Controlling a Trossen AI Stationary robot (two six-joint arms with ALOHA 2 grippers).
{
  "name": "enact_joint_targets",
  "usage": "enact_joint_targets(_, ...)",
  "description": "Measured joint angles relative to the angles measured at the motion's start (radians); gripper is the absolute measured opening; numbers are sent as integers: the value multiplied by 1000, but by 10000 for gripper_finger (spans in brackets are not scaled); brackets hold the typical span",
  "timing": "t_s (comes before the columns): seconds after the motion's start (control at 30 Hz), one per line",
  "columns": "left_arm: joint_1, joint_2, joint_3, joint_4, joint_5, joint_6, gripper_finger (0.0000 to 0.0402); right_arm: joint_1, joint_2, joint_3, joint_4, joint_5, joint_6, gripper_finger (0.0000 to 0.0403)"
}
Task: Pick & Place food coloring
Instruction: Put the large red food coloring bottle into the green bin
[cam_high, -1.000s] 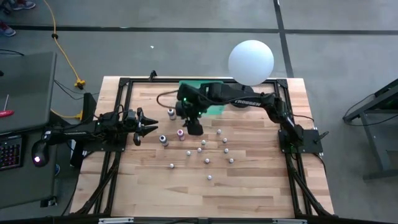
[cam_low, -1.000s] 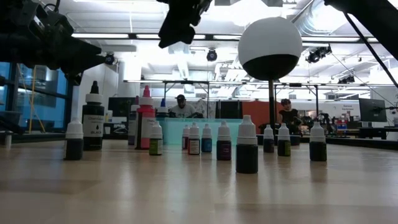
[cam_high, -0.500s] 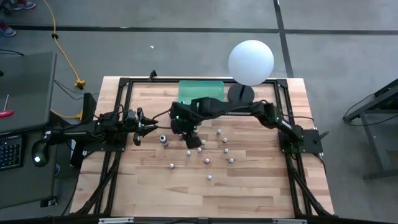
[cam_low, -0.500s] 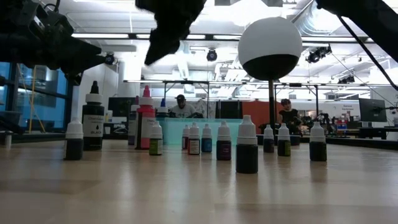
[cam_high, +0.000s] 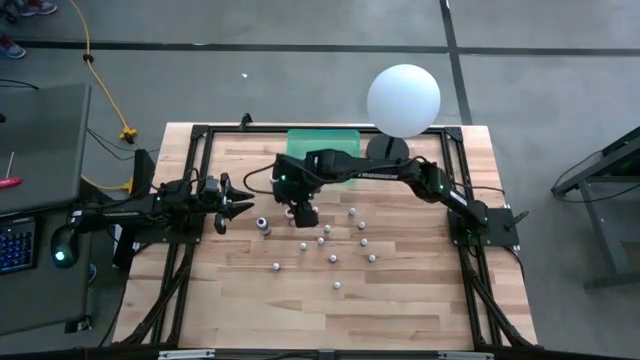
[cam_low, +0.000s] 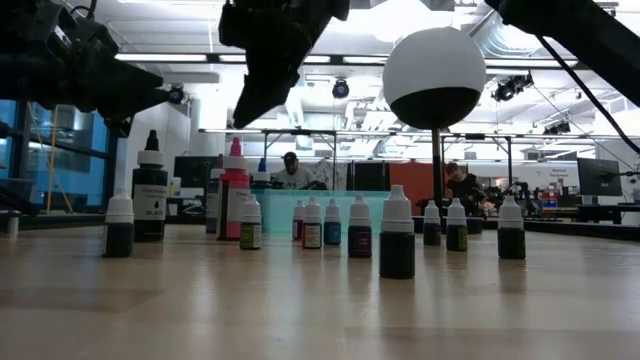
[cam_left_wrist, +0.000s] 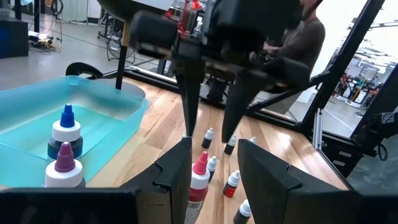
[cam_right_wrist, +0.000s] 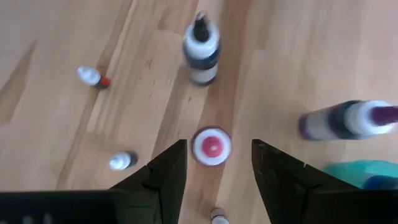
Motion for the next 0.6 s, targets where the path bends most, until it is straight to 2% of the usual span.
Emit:
enact_joint_targets(0.13,0,0,0,0,0,0,129,0,36,0,3,-59,-17,170)
enact_joint_targets(0.6,0,0,0,0,0,0,129,-28,50,0,-2,-42,-20,170)
